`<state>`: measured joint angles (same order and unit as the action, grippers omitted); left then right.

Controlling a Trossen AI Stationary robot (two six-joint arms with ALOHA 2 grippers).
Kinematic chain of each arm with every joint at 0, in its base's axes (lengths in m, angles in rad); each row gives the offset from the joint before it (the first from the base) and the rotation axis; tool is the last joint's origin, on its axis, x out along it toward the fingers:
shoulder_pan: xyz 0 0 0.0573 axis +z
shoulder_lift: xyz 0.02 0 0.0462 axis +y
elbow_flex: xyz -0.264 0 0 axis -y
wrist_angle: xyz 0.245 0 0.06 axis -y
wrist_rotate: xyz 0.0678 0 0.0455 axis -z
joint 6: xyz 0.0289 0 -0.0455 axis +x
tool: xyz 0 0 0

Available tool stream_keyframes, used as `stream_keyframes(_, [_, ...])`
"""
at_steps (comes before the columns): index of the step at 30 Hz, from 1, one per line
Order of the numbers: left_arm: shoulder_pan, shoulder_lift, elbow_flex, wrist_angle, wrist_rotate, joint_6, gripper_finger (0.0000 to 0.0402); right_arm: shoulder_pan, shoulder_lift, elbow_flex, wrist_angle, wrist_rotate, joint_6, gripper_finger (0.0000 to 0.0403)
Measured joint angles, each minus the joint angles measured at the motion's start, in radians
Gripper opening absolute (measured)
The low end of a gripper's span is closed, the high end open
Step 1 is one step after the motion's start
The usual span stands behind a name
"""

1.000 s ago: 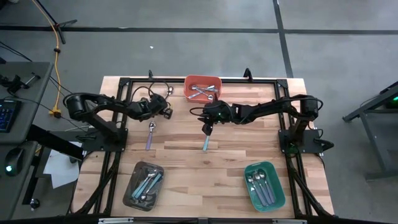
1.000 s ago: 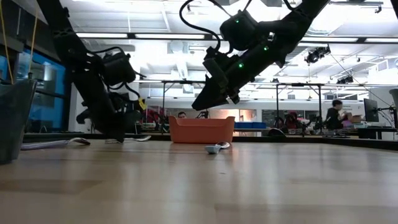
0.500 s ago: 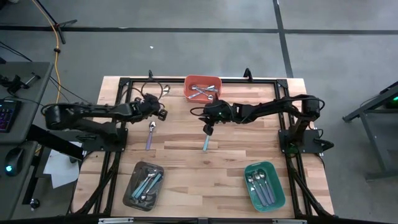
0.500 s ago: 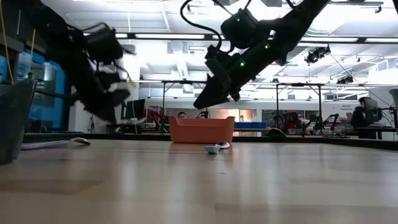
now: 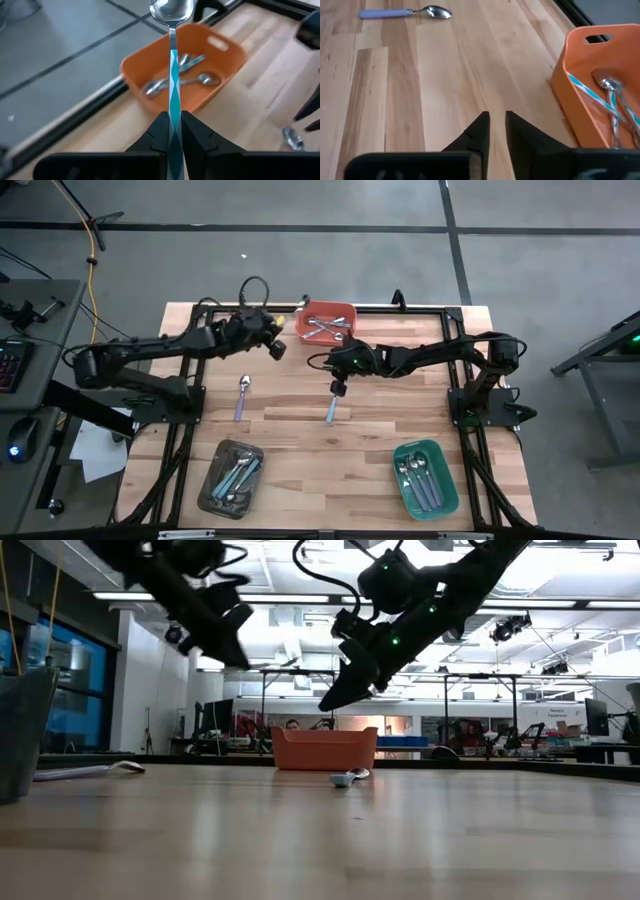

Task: Sort silverware by color (type)
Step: Put the blue and white spoon into the orange bin

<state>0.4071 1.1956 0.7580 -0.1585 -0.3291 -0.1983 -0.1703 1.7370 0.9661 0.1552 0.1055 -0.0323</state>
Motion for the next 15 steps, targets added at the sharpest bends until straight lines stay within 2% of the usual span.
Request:
stream_keyframes(4, [0.019,0.104,0.102,0.002,0.049,0.094,0.0017,0.007,-0.032,0.0,-0.069,0.024,-0.019,0.0016])
stream_keyframes(8, [0.043,0.217,0.181,0.012,0.113,0.158,0.0017,0.041,-0.103,-0.007,-0.161,0.144,-0.041,0.0002])
stream_keyframes(10, [0.054,0.27,0.209,0.034,0.162,0.183,0.0017,0.051,-0.142,-0.059,-0.123,0.152,-0.056,0.0002])
stream_keyframes(15, [0.086,0.39,0.278,0.052,0.235,0.24,0.0017,0.03,-0.262,-0.245,0.069,0.086,-0.062,0.0])
